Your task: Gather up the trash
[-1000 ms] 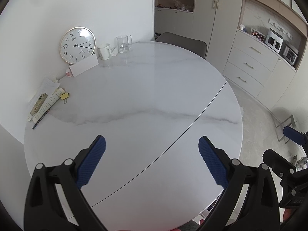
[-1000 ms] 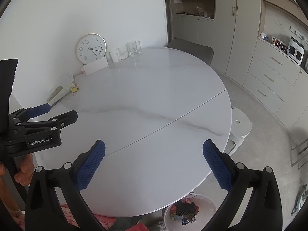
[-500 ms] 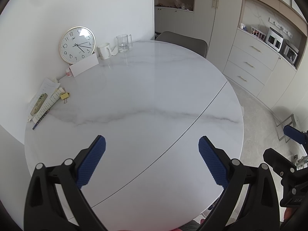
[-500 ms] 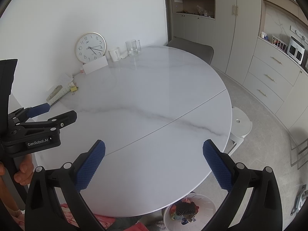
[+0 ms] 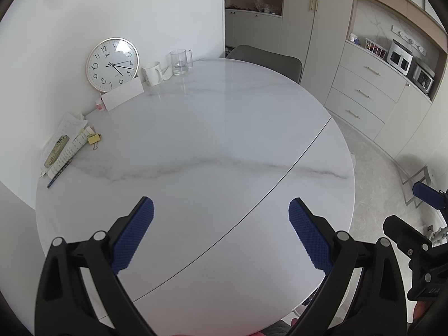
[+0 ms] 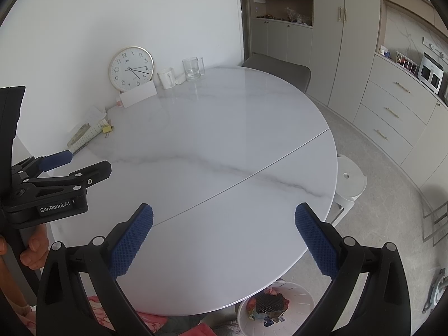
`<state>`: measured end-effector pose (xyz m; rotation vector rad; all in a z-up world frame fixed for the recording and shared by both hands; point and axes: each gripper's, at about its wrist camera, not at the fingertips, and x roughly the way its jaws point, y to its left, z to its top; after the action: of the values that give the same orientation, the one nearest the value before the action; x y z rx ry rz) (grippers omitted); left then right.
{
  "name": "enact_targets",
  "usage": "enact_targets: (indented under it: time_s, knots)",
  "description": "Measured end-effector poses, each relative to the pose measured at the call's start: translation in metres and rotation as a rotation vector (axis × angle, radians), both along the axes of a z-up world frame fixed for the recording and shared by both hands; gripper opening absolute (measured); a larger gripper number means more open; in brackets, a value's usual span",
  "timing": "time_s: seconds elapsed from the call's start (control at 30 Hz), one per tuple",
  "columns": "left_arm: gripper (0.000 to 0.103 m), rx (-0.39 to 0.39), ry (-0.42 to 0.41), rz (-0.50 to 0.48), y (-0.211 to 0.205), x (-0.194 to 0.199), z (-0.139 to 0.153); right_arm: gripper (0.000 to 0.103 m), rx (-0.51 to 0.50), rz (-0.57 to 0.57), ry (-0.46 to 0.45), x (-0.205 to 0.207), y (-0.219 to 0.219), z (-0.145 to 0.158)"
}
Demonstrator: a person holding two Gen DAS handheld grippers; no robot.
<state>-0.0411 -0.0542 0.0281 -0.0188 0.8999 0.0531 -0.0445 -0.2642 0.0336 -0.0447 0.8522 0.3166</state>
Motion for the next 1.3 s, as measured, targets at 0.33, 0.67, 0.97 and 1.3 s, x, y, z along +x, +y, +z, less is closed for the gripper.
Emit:
enact_targets:
  time_s: [0.33, 0.67, 0.97, 1.3]
  knots:
    - [0.093, -0.001, 0.003, -0.001, -0.0001, 0.0008, -0.001, 0.101, 0.004, 0.004, 0.009, 0.0006, -0.0028, -0.0031]
    - [0.093, 0.0, 0.006, 0.0, -0.0012, -0.0004, -0.0029, 0.101, 0.004, 0.007, 0.012, 0.001, -0.0032, -0.0039]
    - [0.093, 0.0, 0.009, 0.006, -0.0019, -0.0003, -0.0028, 0.101, 0.003, 0.009, 0.014, 0.0019, -0.0031, -0.0045]
    - [0.093, 0.0, 0.011, 0.008, -0.0008, 0.0, -0.0025, 0.101, 0.001, 0.011, 0.014, 0.0025, 0.0004, -0.005]
